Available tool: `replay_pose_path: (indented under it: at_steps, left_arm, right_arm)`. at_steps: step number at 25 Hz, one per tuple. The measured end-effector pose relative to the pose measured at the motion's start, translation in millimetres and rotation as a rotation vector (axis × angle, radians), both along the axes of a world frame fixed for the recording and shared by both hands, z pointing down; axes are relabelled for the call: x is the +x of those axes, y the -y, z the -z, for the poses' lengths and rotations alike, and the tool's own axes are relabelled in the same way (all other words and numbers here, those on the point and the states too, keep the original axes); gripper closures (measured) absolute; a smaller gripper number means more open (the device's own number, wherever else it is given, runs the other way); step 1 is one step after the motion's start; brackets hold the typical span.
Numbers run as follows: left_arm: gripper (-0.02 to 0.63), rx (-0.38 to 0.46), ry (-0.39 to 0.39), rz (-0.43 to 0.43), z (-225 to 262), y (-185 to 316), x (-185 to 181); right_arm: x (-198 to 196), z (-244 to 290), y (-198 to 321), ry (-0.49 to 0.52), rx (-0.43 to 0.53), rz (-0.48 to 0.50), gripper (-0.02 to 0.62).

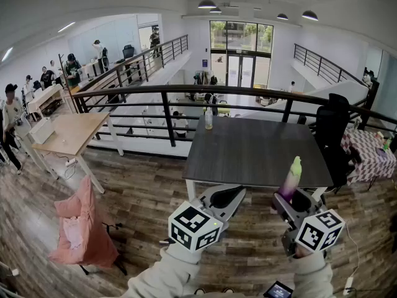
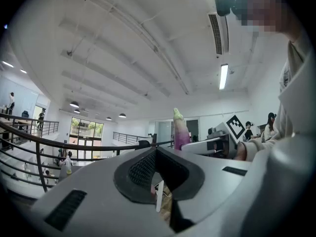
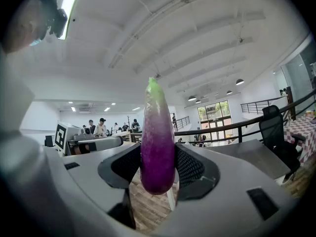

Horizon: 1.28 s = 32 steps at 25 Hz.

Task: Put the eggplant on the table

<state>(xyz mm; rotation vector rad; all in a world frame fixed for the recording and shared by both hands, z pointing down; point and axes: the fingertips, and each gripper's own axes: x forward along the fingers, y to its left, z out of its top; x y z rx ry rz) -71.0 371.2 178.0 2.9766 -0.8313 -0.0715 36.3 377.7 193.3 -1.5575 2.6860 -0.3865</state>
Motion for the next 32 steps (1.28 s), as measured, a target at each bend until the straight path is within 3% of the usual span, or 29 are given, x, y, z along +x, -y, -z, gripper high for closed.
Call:
replay_pose_path:
  at_steps: [10,15,32]
  left_arm:
    - [0.604,0.000,0.006,-0.009,1,0,3]
    - [0.604,-0.010,0.016,-0.003,-4,2,8]
    - [0.604,0.005,-0.005,0.026,1,12,58]
  right_arm:
    - [0,1,1,-0.019,-0.004,0.004,0.368]
    - [4,2,1,0.032,-0.013,0.018,0.367]
    - [60,-2,4,0.069,-0.006,0.051,0.367]
